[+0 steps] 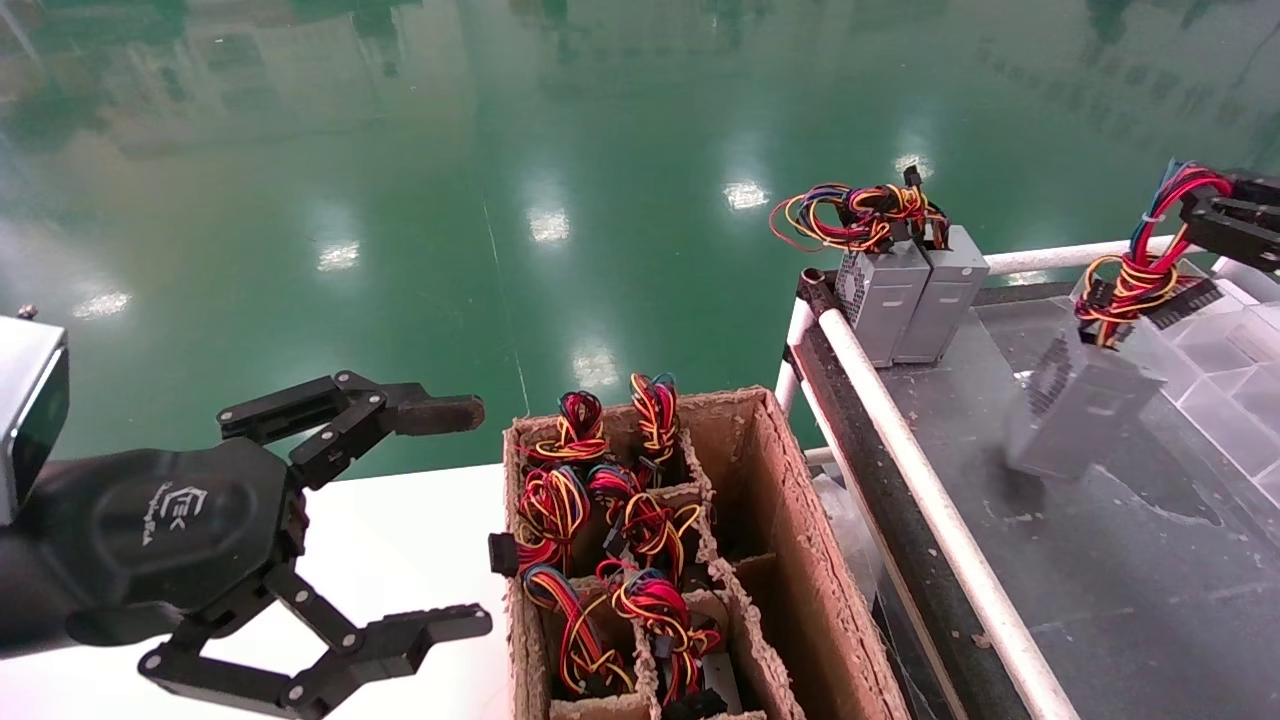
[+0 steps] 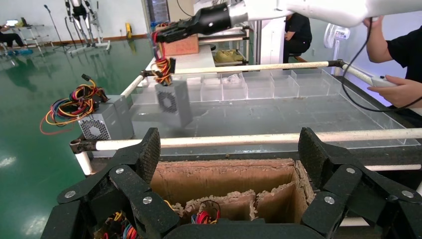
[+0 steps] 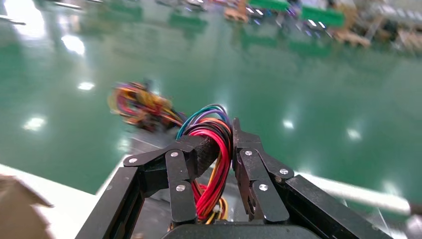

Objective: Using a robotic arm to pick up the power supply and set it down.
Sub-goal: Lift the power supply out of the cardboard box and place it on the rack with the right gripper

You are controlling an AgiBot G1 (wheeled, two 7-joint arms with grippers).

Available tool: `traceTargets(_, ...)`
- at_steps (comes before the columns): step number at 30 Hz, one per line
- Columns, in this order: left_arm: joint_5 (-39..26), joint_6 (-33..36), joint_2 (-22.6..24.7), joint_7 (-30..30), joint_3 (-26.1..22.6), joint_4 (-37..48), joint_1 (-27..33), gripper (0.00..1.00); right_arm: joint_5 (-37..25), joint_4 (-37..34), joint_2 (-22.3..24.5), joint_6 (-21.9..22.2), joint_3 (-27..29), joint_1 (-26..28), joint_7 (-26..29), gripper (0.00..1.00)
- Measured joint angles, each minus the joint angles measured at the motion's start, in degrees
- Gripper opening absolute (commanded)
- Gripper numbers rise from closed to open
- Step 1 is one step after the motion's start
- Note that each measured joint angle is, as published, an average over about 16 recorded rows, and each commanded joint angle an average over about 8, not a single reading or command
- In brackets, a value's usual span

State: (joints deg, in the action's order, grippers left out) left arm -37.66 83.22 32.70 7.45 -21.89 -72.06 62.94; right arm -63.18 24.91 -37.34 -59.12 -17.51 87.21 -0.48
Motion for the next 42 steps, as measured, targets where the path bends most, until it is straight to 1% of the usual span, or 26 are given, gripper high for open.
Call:
traceTargets(7, 0.0, 0.0, 0.0, 0.0, 0.0, 0.0, 0.0, 1.00, -5.1, -11.2, -6.2, 8.4, -2.5, 7.3, -2.5, 0.00)
traceTargets(10, 0.0, 0.0, 0.0, 0.0, 0.0, 0.0, 0.0, 1.00, -6.5, -14.5, -8.5, 11.4, -3.3, 9.7, -3.4, 0.00)
traceTargets(14, 0.0, 0.0, 0.0, 0.0, 0.0, 0.0, 0.0, 1.00, -7.8, -17.6, -11.1, 14.0, -4.0, 12.4, -4.5, 0.00)
traceTargets(25, 0.0, 0.0, 0.0, 0.0, 0.0, 0.0, 0.0, 1.00, -9.6, -22.1, -16.0, 17.3, -5.2, 16.6, -6.6, 0.00)
traceTargets(35, 0.0, 0.0, 0.0, 0.0, 0.0, 0.0, 0.0, 1.00, -10.7, -23.9, -19.7, 19.3, -5.9, 18.3, -7.1, 0.00)
traceTargets(42, 0.0, 0.0, 0.0, 0.0, 0.0, 0.0, 0.0, 1.00, -11.5, -24.5, -22.4, 21.5, -6.5, 18.9, -7.1, 0.00)
